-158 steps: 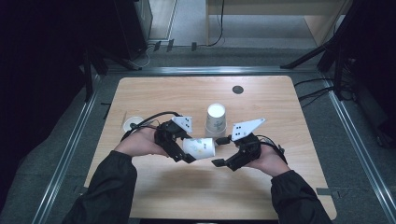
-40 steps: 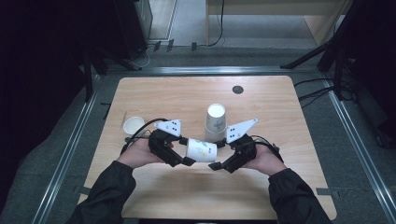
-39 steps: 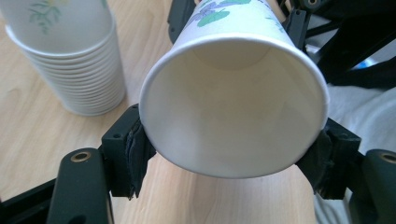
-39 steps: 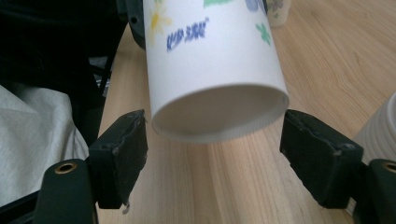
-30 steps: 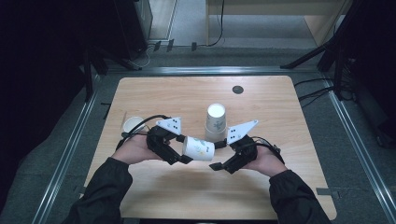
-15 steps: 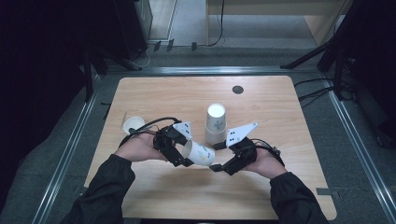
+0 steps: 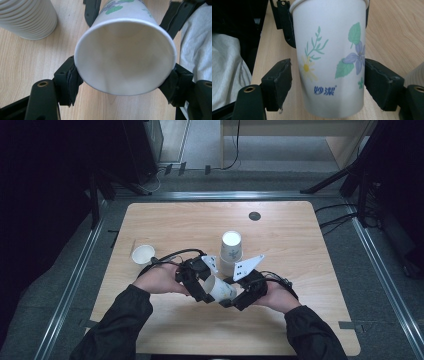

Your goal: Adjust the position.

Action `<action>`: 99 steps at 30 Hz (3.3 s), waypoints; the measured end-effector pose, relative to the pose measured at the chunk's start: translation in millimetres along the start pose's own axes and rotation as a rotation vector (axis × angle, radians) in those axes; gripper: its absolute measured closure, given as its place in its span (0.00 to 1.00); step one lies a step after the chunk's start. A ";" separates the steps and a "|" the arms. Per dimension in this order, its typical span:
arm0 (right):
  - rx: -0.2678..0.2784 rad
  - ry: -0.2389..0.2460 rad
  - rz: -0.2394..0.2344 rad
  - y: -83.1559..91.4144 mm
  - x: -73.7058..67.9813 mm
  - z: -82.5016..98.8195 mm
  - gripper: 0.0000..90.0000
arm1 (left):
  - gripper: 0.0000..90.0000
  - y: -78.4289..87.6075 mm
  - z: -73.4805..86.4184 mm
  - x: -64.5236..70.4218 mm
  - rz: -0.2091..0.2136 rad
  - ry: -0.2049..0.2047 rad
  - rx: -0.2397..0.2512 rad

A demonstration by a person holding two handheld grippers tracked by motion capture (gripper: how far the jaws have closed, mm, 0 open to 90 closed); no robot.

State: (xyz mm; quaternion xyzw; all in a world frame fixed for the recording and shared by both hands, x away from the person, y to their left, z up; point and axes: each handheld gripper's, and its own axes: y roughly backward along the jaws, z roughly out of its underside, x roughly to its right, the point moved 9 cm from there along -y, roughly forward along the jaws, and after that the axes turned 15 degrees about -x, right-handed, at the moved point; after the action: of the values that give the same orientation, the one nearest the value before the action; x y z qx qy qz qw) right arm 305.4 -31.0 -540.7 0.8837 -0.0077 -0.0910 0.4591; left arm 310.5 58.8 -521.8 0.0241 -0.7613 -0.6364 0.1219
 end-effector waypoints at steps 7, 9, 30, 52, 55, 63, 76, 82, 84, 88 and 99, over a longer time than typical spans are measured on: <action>-0.008 0.007 0.001 -1.6 -0.7 -0.1 0.38 | 0.30 0.7 -0.7 3.0 0.005 -0.016 0.004; -0.013 0.011 -0.010 -2.1 -1.8 0.3 0.39 | 0.30 0.0 0.2 3.6 0.004 -0.027 0.001; 0.068 -0.012 0.026 28.5 5.6 0.8 0.38 | 0.24 29.3 14.4 -5.5 -0.009 0.006 0.228; 0.142 -0.029 0.014 51.9 13.3 -1.1 0.38 | 0.24 32.1 14.6 -7.1 0.034 0.090 0.431; 0.141 -0.020 0.008 50.5 12.7 -2.1 0.38 | 0.24 31.8 10.4 -5.4 0.058 0.093 0.466; 0.124 -0.012 -0.010 43.7 9.6 -3.4 0.38 | 0.21 33.5 -1.4 -3.4 0.084 0.100 0.545; 0.118 -0.013 -0.034 36.2 7.0 -6.2 0.38 | 0.21 28.7 -15.4 1.0 0.093 0.090 0.600; 0.114 -0.011 -0.043 32.7 5.8 -7.3 0.38 | 0.25 28.6 -14.9 2.3 0.068 0.079 0.590; 0.114 -0.012 -0.044 32.4 5.5 -7.5 0.38 | 0.27 28.8 -14.5 2.6 0.060 0.075 0.587; 0.117 -0.012 -0.052 31.9 4.8 -7.3 0.37 | 0.28 29.3 -13.0 2.6 0.061 0.072 0.578; 0.102 -0.028 -0.031 28.3 6.7 -2.9 0.24 | 0.29 44.9 1.1 -1.5 0.013 0.088 0.570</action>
State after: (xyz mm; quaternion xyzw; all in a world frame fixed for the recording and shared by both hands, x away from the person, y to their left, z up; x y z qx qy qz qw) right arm 314.4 -45.7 -517.1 0.9045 -0.0052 -0.1101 0.4119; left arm 317.0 68.6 -478.4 0.0802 -0.9035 -0.3943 0.1473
